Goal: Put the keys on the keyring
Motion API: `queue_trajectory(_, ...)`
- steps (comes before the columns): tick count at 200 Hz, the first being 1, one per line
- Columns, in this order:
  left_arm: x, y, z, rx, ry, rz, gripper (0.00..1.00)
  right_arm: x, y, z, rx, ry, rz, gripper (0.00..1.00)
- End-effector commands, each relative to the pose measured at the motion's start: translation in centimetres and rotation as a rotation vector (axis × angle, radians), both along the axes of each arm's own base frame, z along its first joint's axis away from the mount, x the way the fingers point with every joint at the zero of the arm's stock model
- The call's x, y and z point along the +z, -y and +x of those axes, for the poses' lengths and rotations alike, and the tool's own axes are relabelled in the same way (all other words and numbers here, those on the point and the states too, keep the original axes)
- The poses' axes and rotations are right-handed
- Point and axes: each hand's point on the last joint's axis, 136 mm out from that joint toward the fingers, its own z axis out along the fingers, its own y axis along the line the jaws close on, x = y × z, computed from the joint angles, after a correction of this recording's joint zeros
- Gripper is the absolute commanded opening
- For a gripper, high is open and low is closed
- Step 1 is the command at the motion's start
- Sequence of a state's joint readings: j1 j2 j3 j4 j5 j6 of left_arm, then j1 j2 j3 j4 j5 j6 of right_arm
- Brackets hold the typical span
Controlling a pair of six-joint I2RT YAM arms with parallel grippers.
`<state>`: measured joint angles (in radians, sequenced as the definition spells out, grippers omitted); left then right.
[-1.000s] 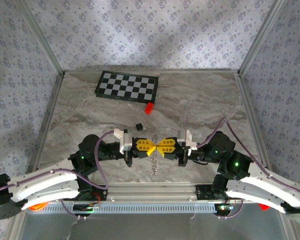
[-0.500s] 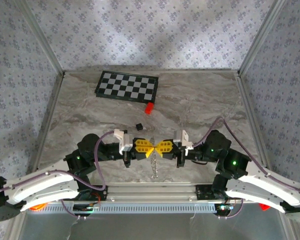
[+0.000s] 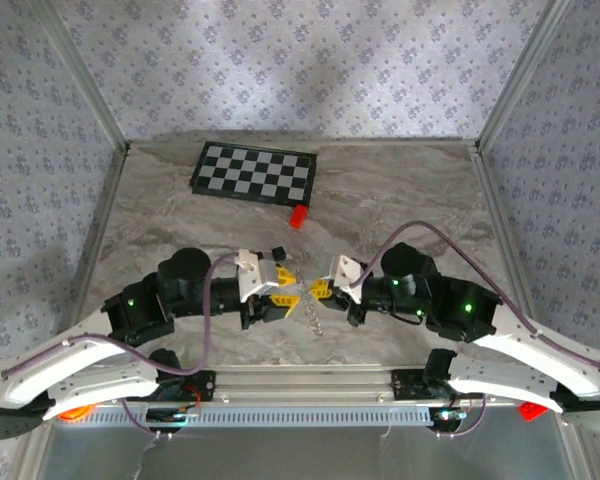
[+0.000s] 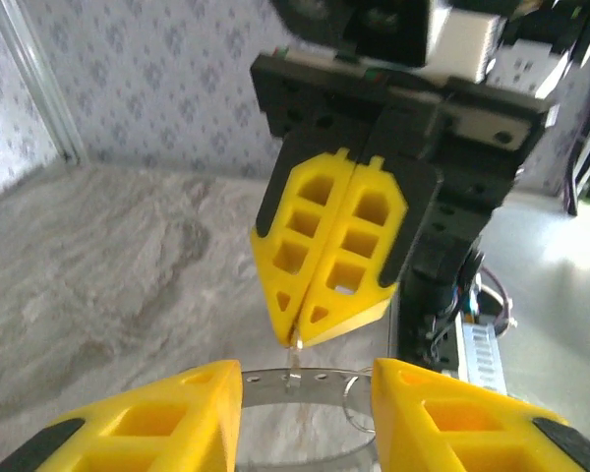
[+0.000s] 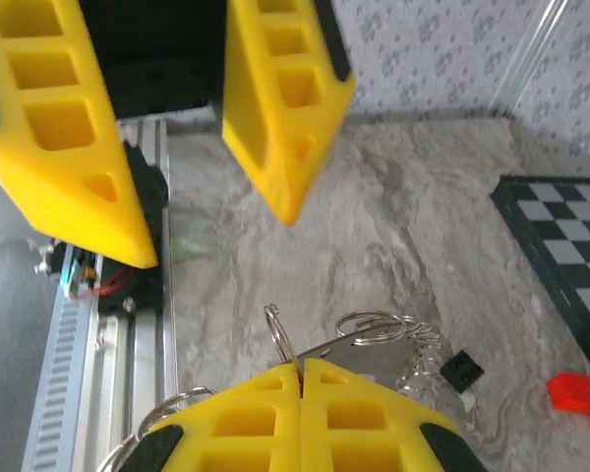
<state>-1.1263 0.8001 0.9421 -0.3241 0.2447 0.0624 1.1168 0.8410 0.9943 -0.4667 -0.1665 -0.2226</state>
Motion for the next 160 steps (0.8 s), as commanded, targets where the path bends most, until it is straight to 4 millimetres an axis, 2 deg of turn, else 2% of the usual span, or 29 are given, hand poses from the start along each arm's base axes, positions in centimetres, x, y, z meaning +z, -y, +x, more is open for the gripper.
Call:
queue_trajectory(1, -1.2, -0.4, -0.1, -0.003, 0.001, 0.100, 0.36, 0.6, 0.2, -0.1, 0.011, 0.058, -0.052, 0.00)
queue_trajectory(61, -2.6, 0.3, 0.2, -0.006, -0.014, 0.145, 0.30, 0.5, -0.4, -0.3, 0.030, 0.063, -0.061, 0.00)
queue_trajectory(160, -2.3, 1.4, 0.4, -0.018, -0.016, 0.102, 0.20, -0.1, -0.9, -0.3, 0.041, 0.051, -0.077, 0.00)
